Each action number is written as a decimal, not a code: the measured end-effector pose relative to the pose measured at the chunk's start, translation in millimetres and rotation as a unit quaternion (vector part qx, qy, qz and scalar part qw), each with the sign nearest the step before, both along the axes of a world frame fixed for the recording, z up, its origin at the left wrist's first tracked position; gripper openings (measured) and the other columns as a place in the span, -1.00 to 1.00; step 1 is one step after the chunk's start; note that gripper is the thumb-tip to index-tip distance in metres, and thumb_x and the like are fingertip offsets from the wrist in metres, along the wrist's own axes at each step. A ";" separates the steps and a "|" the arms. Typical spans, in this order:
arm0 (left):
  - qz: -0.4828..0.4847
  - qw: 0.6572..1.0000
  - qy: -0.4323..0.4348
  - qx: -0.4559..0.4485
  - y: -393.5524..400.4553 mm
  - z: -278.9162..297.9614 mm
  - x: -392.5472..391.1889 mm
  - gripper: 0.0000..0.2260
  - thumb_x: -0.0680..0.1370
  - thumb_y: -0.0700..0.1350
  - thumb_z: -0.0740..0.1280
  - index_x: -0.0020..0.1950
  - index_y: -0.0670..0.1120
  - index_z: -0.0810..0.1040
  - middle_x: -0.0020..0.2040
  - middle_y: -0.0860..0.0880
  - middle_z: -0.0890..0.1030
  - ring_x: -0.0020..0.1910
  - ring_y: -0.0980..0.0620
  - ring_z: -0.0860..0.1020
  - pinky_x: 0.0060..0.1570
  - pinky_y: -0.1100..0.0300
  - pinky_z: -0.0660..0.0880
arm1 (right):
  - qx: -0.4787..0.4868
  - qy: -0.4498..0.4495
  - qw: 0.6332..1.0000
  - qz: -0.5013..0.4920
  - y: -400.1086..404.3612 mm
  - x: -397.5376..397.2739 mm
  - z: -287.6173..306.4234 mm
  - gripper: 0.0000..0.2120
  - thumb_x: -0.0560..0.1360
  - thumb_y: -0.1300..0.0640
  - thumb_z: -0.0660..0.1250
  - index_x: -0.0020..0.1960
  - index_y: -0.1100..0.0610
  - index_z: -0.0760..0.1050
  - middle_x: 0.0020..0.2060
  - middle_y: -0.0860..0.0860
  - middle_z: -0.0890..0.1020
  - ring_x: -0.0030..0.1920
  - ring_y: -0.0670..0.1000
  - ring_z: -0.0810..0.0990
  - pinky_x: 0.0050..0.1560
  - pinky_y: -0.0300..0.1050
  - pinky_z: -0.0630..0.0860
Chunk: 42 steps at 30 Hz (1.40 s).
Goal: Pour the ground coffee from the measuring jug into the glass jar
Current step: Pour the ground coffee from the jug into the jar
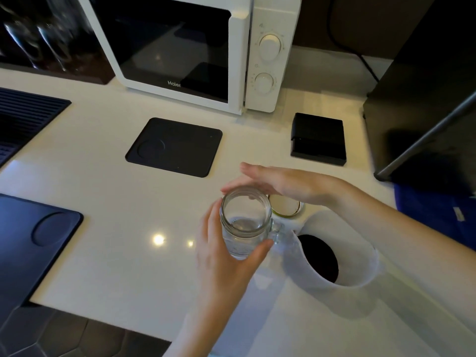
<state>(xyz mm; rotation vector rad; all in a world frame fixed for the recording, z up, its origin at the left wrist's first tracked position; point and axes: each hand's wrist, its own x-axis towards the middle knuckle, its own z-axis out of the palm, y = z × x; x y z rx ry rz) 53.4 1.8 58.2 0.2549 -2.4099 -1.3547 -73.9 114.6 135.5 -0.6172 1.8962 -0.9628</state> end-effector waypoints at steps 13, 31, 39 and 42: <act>-0.038 0.997 -0.021 0.063 -28.9 -5.5 -2.3 -0.29 0.13 0.25 0.46 0.24 0.05 0.48 0.18 0.14 0.54 0.12 0.26 0.49 0.06 0.42 0.41 | -0.037 0.016 0.996 -0.075 25.5 6.1 0.9 -0.43 0.53 -0.20 -0.15 0.19 0.00 0.53 0.17 -0.13 0.59 0.20 -0.21 0.49 0.31 -0.20 0.29; -0.019 0.999 0.025 0.023 -16.8 -13.7 3.7 -0.39 0.30 0.16 0.39 0.29 -0.03 0.38 0.20 0.07 0.47 0.15 0.31 0.41 0.11 0.47 0.35 | -0.017 0.041 0.995 -0.092 4.2 1.9 -4.2 -0.50 0.62 -0.10 -0.16 0.27 0.03 0.45 0.22 -0.06 0.54 0.24 -0.12 0.45 0.31 -0.18 0.27; -0.082 0.995 0.014 0.061 -50.4 -18.5 -6.0 -0.60 0.34 0.09 0.38 0.17 0.10 0.51 0.06 0.15 0.63 0.04 0.17 0.58 0.02 0.33 0.49 | -0.009 0.073 0.988 -0.139 23.5 1.2 -4.8 -0.51 0.62 -0.09 -0.05 0.06 0.12 0.60 0.02 0.01 0.67 0.07 -0.01 0.60 0.27 0.02 0.39; -0.060 0.997 0.017 0.050 -56.7 -17.4 -9.9 -0.76 0.35 -0.01 0.39 -0.04 0.25 0.52 -0.08 0.30 0.63 -0.13 0.19 0.62 -0.06 0.35 0.51 | 0.001 0.094 0.987 -0.129 33.0 5.5 -4.0 -0.59 0.60 -0.04 0.07 -0.05 0.16 0.61 -0.11 0.03 0.69 -0.06 -0.02 0.63 0.14 0.02 0.43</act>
